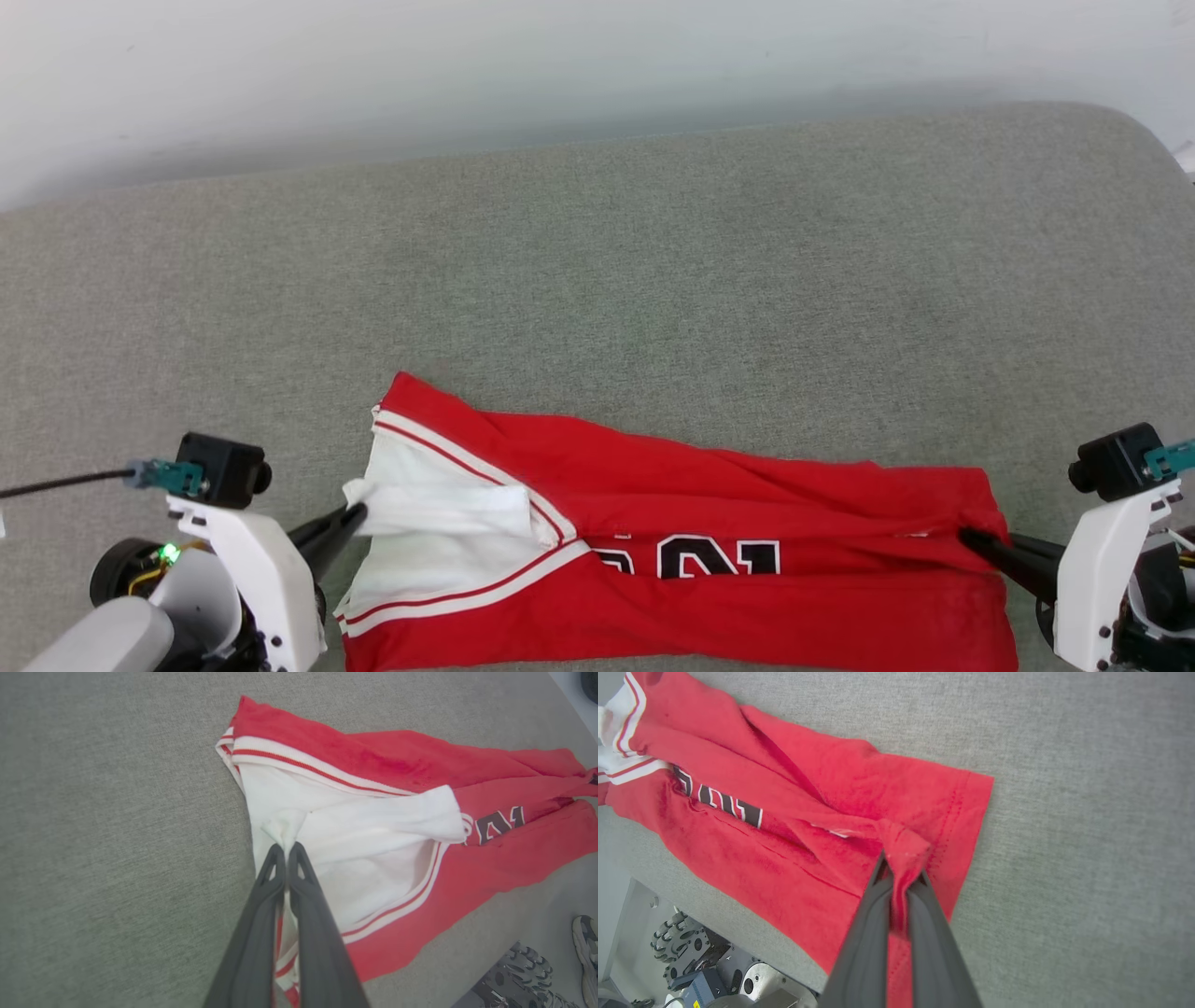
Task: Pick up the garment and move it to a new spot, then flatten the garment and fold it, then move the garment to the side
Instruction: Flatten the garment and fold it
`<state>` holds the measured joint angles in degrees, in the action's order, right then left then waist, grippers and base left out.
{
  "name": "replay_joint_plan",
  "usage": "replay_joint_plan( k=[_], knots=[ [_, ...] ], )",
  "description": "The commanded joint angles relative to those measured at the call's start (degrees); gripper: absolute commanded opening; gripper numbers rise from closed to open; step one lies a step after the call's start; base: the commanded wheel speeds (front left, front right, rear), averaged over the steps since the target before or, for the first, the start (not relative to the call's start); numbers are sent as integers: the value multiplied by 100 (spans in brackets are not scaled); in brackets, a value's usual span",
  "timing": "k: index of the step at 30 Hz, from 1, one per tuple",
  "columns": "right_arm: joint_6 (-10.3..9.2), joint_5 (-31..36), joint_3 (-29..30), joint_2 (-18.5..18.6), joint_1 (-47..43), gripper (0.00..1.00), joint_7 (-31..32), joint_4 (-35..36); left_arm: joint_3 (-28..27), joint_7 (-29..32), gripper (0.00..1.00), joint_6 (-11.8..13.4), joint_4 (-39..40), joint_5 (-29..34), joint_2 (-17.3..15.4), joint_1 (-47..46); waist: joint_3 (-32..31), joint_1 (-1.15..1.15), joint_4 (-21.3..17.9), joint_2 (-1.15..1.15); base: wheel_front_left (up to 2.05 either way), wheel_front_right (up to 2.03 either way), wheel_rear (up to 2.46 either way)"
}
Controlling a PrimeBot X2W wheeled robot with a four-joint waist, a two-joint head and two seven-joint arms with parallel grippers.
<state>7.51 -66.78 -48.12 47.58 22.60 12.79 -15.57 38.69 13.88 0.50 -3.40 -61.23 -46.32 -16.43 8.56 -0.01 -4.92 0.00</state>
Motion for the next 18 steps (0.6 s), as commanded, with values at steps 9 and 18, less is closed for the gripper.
replay_joint_plan(
  k=[9, 18],
  knots=[
    [-5, 222, 430, -126, -554, 0, 256, 160, 103, -116, 0, 22, -3, -96, 32, 428, -48, 1, 24, 0, 0, 0, 0],
    [-5, 350, 797, -310, -863, 0, 580, 200, 178, -210, 0, -11, -260, -140, 241, 473, -75, 1, 18, 0, 0, 0, 0]
  ],
)
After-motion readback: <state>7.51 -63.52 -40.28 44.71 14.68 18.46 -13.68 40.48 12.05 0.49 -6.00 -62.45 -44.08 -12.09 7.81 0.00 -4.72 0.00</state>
